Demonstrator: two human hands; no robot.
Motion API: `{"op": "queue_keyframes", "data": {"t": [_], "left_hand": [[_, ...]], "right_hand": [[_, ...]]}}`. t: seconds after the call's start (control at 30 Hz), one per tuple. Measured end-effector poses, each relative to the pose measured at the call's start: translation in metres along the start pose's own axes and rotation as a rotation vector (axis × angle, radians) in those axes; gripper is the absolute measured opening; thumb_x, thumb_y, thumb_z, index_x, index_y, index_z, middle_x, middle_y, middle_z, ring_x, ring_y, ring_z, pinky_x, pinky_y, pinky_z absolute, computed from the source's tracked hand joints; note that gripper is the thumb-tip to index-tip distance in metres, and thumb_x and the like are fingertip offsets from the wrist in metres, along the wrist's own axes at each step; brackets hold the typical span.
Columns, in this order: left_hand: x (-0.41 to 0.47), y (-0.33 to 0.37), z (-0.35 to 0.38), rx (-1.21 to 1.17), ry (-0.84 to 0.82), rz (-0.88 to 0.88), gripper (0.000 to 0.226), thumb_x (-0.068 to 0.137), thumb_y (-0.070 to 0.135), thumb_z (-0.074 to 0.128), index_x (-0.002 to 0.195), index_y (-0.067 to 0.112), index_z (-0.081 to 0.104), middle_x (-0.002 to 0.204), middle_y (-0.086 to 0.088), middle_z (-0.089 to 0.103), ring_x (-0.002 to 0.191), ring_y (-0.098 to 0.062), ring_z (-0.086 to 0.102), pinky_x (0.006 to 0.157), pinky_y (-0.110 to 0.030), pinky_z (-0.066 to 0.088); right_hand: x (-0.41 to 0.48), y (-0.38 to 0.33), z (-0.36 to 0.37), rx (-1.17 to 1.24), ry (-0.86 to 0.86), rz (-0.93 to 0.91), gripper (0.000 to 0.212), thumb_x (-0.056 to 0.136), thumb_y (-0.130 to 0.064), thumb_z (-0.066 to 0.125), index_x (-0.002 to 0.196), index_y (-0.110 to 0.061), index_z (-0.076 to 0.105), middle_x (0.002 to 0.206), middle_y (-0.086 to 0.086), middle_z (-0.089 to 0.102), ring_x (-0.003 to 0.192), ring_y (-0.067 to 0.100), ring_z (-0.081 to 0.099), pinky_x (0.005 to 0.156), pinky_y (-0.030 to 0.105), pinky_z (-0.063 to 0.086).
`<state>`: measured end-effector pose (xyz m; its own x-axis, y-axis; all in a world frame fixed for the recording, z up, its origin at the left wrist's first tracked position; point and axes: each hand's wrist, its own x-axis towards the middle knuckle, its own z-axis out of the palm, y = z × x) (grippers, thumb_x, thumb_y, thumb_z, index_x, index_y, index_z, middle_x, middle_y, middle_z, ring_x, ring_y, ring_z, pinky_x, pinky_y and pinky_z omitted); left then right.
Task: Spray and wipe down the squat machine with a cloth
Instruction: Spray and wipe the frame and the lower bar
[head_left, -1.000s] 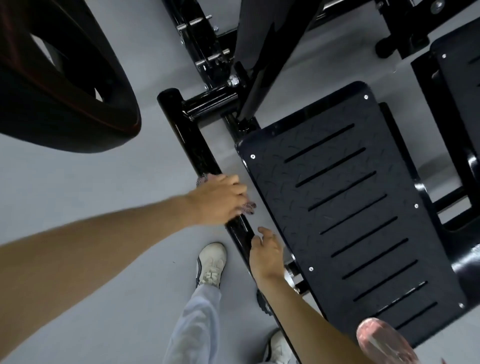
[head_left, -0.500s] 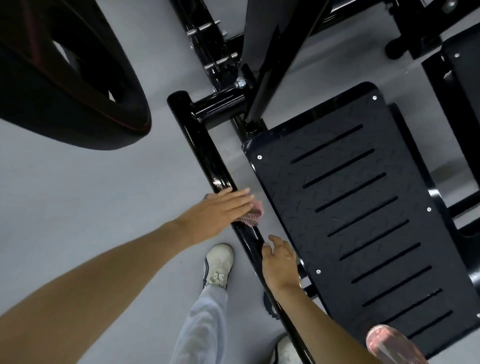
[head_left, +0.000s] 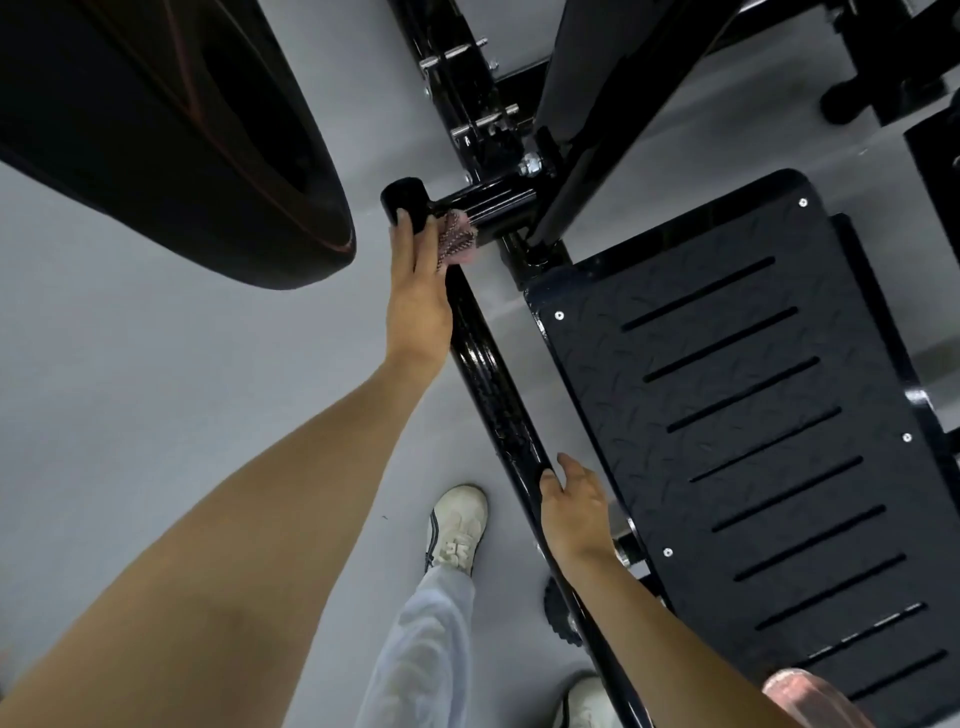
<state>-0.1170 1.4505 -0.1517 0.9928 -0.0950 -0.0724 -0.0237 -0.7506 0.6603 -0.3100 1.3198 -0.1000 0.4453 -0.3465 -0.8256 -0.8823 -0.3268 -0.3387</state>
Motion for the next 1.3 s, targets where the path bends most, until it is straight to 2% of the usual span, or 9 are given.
{"op": "queue_keyframes", "data": {"t": [0.13, 0.23, 0.33, 0.47, 0.67, 0.83, 1.03, 1.17, 1.3], "left_hand": [[-0.048, -0.006, 0.006, 0.150, -0.120, 0.246, 0.058, 0.096, -0.001, 0.049, 0.148, 0.006, 0.027, 0.158, -0.012, 0.016, 0.146, -0.034, 0.008, 0.116, -0.049, 0.019], [-0.095, -0.001, 0.010, 0.247, -0.283, 0.478, 0.054, 0.092, 0.008, 0.053, 0.144, 0.007, 0.038, 0.153, -0.009, 0.032, 0.144, -0.033, 0.016, 0.113, -0.054, 0.020], [-0.135, 0.008, 0.016, 0.289, -0.542, 0.723, 0.072, 0.079, 0.001, 0.066, 0.144, 0.013, 0.039, 0.153, -0.002, 0.032, 0.144, -0.024, 0.011, 0.114, -0.054, 0.001], [-0.137, 0.018, 0.007, 0.302, -0.745, 0.930, 0.077, 0.079, -0.007, 0.047, 0.149, 0.017, 0.027, 0.157, 0.000, 0.023, 0.145, -0.015, 0.002, 0.118, -0.049, 0.001], [-0.099, 0.011, -0.003, 0.243, -0.428, 0.433, 0.054, 0.095, 0.001, 0.046, 0.146, 0.008, 0.034, 0.154, -0.008, 0.031, 0.146, -0.023, 0.014, 0.117, -0.047, 0.007], [-0.150, 0.035, 0.027, 0.139, -0.342, 0.239, 0.044, 0.100, 0.016, 0.042, 0.142, 0.003, 0.040, 0.153, -0.009, 0.033, 0.146, -0.027, 0.013, 0.117, -0.054, 0.011], [-0.283, 0.060, 0.055, 0.210, -0.628, 0.614, 0.056, 0.089, 0.011, 0.053, 0.143, 0.015, 0.040, 0.149, 0.001, 0.038, 0.144, -0.021, 0.021, 0.117, -0.046, 0.018], [-0.288, 0.051, 0.054, 0.211, -0.899, 0.952, 0.076, 0.082, -0.011, 0.050, 0.150, 0.017, 0.027, 0.157, -0.001, 0.024, 0.146, -0.017, 0.017, 0.119, -0.034, 0.003], [-0.246, 0.051, 0.040, 0.257, -0.649, 0.784, 0.075, 0.078, -0.020, 0.046, 0.145, 0.014, 0.039, 0.149, -0.005, 0.040, 0.139, -0.024, 0.035, 0.118, -0.043, 0.019]], "right_hand": [[-0.002, 0.008, -0.001, 0.037, 0.011, 0.034, 0.042, 0.101, -0.022, 0.036, 0.142, -0.012, 0.039, 0.146, 0.006, 0.035, 0.135, 0.024, 0.035, 0.110, 0.036, 0.032], [-0.006, 0.017, -0.002, -0.012, 0.026, 0.059, 0.042, 0.101, -0.018, 0.035, 0.141, -0.010, 0.042, 0.146, 0.007, 0.037, 0.134, 0.025, 0.034, 0.109, 0.039, 0.031], [-0.013, 0.028, 0.001, -0.102, 0.072, 0.098, 0.041, 0.099, -0.012, 0.033, 0.138, -0.005, 0.045, 0.143, 0.014, 0.040, 0.130, 0.030, 0.038, 0.108, 0.042, 0.033], [-0.027, 0.040, 0.006, -0.188, 0.098, 0.111, 0.043, 0.097, -0.011, 0.033, 0.137, -0.005, 0.045, 0.140, 0.017, 0.041, 0.126, 0.034, 0.041, 0.104, 0.045, 0.037], [-0.048, 0.066, -0.002, -0.185, 0.104, 0.049, 0.048, 0.101, -0.019, 0.033, 0.149, -0.015, 0.028, 0.144, 0.013, 0.037, 0.131, 0.028, 0.034, 0.106, 0.041, 0.031], [-0.061, 0.098, -0.010, -0.200, 0.177, 0.030, 0.050, 0.097, -0.014, 0.038, 0.146, -0.016, 0.031, 0.146, 0.012, 0.032, 0.131, 0.029, 0.031, 0.106, 0.042, 0.035], [-0.085, 0.139, -0.021, -0.154, 0.128, 0.096, 0.052, 0.094, -0.006, 0.039, 0.145, -0.011, 0.030, 0.146, 0.011, 0.031, 0.132, 0.029, 0.029, 0.107, 0.043, 0.031], [-0.102, 0.172, -0.024, -0.163, 0.065, 0.141, 0.056, 0.093, -0.009, 0.041, 0.147, -0.009, 0.026, 0.147, 0.011, 0.031, 0.135, 0.031, 0.028, 0.110, 0.044, 0.029], [-0.119, 0.203, -0.028, -0.155, 0.037, 0.194, 0.062, 0.090, -0.005, 0.042, 0.149, -0.010, 0.024, 0.150, 0.010, 0.030, 0.136, 0.029, 0.026, 0.112, 0.044, 0.025]]}}
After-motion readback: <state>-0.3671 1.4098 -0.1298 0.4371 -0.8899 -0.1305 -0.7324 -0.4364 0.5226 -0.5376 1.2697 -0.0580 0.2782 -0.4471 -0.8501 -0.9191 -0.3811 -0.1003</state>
